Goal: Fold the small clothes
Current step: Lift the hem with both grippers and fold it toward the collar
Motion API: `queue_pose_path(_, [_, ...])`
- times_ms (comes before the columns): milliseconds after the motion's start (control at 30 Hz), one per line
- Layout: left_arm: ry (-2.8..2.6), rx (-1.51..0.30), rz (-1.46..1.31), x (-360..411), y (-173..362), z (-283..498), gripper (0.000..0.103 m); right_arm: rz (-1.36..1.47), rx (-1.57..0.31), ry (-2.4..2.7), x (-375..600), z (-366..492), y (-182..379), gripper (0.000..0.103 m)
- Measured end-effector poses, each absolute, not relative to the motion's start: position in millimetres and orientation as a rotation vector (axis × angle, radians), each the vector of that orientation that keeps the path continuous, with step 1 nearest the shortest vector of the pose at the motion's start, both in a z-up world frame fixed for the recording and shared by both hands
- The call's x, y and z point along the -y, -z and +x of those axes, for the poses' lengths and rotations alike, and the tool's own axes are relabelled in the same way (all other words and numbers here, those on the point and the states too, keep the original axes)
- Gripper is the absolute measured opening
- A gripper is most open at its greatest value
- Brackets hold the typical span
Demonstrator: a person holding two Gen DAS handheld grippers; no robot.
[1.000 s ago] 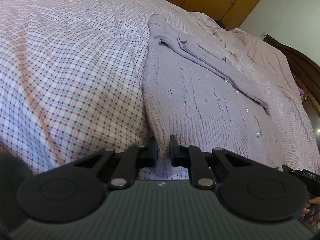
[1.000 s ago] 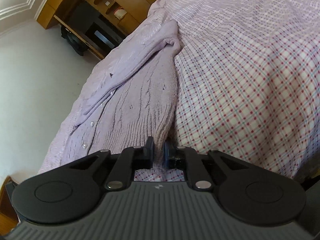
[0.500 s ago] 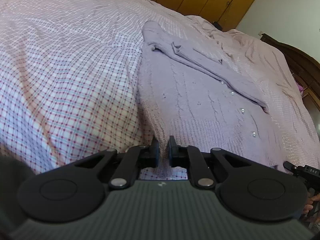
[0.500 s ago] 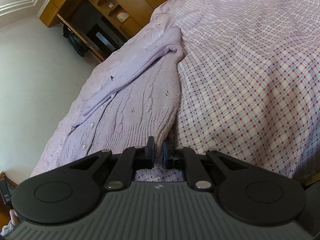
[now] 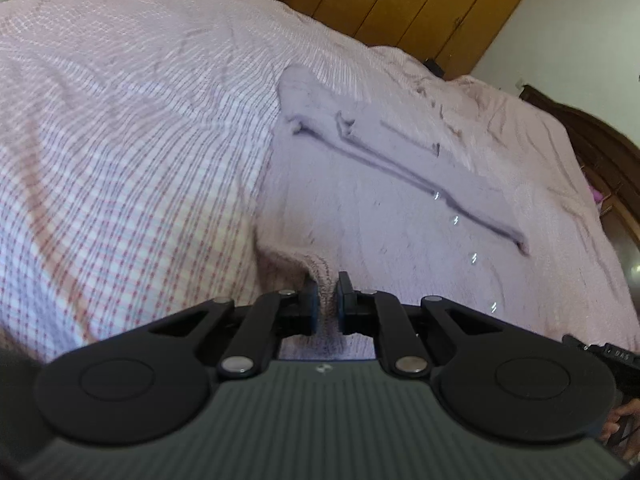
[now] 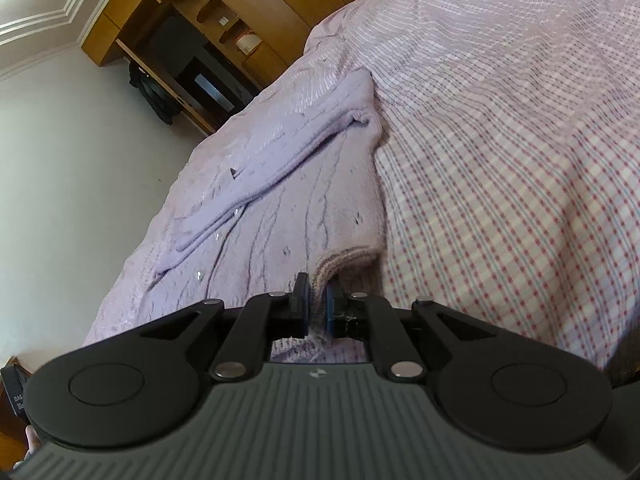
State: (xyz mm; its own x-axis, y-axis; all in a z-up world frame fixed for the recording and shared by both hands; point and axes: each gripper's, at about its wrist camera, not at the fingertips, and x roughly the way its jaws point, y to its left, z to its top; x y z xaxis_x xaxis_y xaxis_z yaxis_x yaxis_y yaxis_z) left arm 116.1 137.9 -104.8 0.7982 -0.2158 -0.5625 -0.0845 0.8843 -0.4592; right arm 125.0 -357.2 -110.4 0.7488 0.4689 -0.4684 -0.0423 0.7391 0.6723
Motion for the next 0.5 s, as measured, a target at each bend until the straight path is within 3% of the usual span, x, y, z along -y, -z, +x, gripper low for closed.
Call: queue_pose_path(500, [0.103,-0.537,-0.512,-142.8,52.8,146.4,0.011,0.742,-0.576,-0.372,361.8,165.6,51.7,0.008])
